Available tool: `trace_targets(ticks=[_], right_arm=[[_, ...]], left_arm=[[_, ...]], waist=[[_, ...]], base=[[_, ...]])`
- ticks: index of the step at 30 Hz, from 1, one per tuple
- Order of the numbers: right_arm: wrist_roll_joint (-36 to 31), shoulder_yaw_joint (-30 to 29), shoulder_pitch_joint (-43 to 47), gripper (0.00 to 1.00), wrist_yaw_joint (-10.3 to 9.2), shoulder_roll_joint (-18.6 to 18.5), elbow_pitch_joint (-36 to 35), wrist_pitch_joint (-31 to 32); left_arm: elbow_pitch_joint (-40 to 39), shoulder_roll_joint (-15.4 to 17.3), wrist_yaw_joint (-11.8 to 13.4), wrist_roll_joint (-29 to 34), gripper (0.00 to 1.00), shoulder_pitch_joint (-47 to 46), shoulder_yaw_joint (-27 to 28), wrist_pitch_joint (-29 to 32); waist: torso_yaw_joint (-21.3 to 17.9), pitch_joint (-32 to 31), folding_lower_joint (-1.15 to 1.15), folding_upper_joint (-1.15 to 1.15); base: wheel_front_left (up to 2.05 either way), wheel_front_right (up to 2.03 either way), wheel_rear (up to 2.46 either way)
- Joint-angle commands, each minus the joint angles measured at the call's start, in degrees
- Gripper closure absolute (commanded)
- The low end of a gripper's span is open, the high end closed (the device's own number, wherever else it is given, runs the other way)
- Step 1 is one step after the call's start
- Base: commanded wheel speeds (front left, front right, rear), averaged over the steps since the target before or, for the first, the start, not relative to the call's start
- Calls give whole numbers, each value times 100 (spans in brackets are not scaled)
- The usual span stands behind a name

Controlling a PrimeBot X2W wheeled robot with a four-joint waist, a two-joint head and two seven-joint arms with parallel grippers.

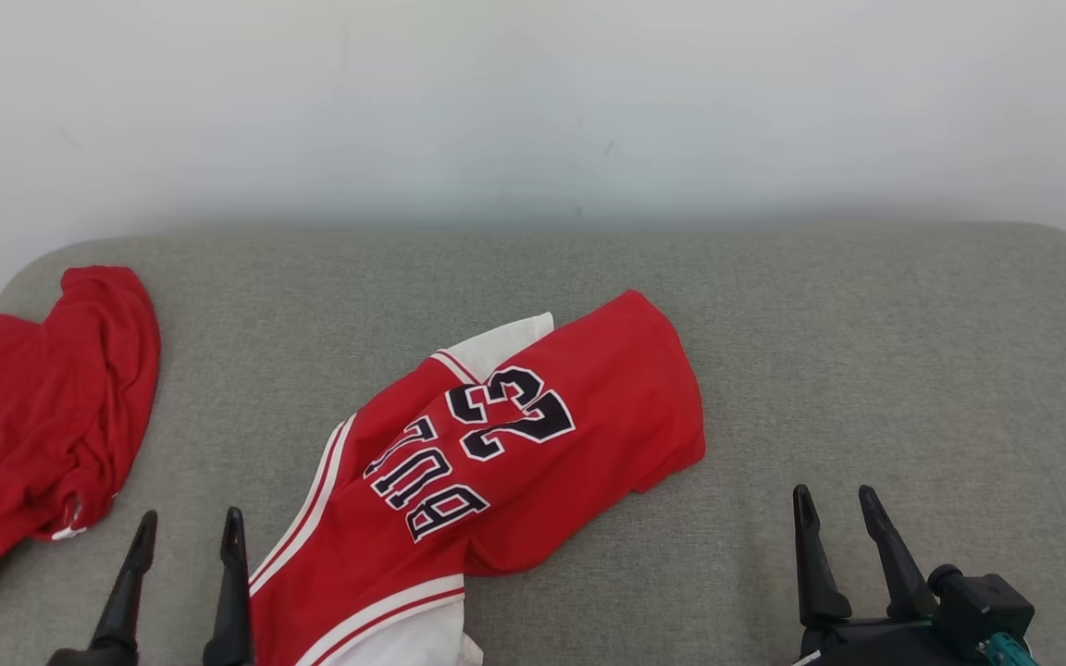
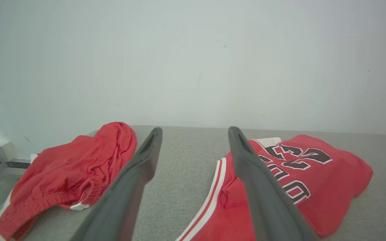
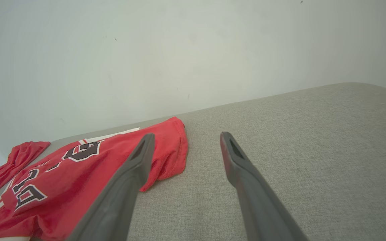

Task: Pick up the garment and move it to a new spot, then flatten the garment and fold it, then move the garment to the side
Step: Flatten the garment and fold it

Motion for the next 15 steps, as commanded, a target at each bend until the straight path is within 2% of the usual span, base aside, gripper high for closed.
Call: trace_targets(ticks=[1,5,15], right_arm=[[-33,8,68,0,-13,12,-5,-3],[-76,-32,92,0,-13,11,-21,-3],[-175,-35,119,0,-13,13,71,-3]], left_arm=[[-12,11,24,116,0,60,58,-18],[120,-168,110,262,0,140,345,-19],[621,-449,-131,514,0,50,789,-20]], waist=[[-60,-22,0,0],[-163,-25,0,0],[-300,6,0,0]], base=[[0,0,0],[0,0,0],[0,0,0]])
